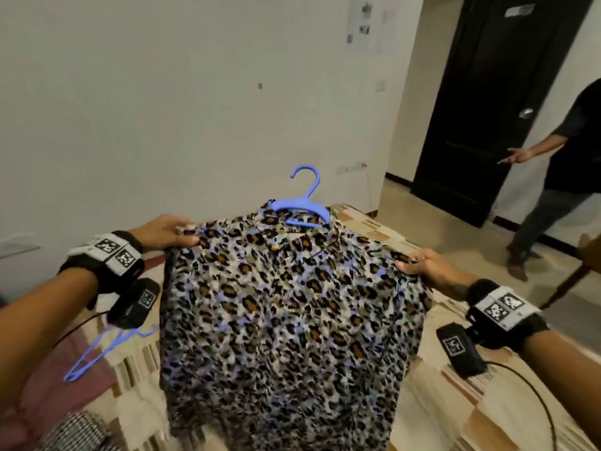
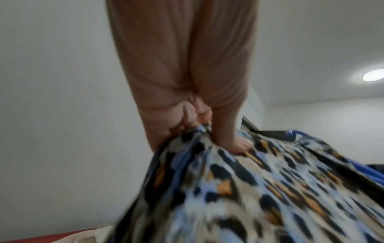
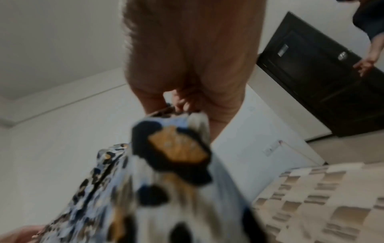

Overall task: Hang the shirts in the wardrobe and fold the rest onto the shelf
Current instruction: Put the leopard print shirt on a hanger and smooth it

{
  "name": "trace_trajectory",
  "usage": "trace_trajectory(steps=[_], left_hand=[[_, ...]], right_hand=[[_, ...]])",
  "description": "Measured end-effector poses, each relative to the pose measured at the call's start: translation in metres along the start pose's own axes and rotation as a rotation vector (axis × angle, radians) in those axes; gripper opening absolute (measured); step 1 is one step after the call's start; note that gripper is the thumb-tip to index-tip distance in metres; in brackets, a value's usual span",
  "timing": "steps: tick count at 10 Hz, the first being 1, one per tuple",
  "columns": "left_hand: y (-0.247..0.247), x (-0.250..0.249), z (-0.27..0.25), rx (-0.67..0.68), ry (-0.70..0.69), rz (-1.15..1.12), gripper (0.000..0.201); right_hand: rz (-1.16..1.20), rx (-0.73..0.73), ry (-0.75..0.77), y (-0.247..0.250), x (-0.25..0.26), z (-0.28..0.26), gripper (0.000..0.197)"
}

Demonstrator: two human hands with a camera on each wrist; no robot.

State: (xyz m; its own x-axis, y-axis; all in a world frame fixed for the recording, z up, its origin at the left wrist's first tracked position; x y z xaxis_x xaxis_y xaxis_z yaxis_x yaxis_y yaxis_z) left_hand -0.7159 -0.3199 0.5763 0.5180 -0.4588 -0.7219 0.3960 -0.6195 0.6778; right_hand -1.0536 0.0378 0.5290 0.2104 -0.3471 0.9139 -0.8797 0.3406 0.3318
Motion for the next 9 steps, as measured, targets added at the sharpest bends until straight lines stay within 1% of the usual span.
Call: trace_trajectory(steps=[1,2,3,4,5,6,7,8,9], left_hand=[[-0.032,-0.033,0.053,-0.285,-0.037,0.214,0.048],[-0.127,-0.051,0.097,-0.259,-0.096,0.288,0.046],[-0.283,-0.013,0.118,0.031,-0.115,0.26,0.046],[-0.44,0.077,0.107,0.358,-0.004,0.299,0.059],[-0.561,0.155,0.064,0.648,0.112,0.43,0.093],[-0.634,0.211,0.026,0.822,0.219,0.575,0.092],[-0.658,0.241,0.004,0.877,0.38,0.631,0.103],[-0.666,0.246,0.007,0.821,0.376,0.624,0.092],[-0.673,0.252,0.008,0.954,0.438,0.688,0.099]], right_hand=[[0.122,-0.047,-0.083,0.03,-0.064,0.045,0.02],[0.168,-0.129,-0.168,0.054,-0.132,0.083,0.026],[0.186,-0.17,-0.252,0.079,-0.211,0.127,0.022],[0.14,-0.254,-0.341,0.104,-0.305,0.181,0.026],[0.093,-0.352,-0.421,0.106,-0.381,0.215,0.043],[-0.12,-0.42,-0.571,0.094,-0.451,0.22,0.059],[-0.154,-0.42,-0.576,0.038,-0.52,0.177,0.071],[-0.304,-0.325,-0.641,-0.006,-0.557,0.138,0.093],[-0.416,-0.389,-0.629,-0.051,-0.576,0.083,0.091]])
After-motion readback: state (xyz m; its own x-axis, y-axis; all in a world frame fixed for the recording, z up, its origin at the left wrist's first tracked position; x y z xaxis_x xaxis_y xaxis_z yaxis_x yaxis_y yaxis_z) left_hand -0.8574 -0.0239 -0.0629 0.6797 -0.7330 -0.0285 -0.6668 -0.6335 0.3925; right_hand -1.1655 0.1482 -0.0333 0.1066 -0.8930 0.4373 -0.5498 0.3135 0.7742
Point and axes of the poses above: each hand's wrist, its own z-axis towards the middle knuckle, its own y-axis out of the back of the hand, x = y × z, the point moved 7 cm from there along z, towards the middle knuckle, and after that the axes turned 5 degrees about x, right-handed, at the moved point
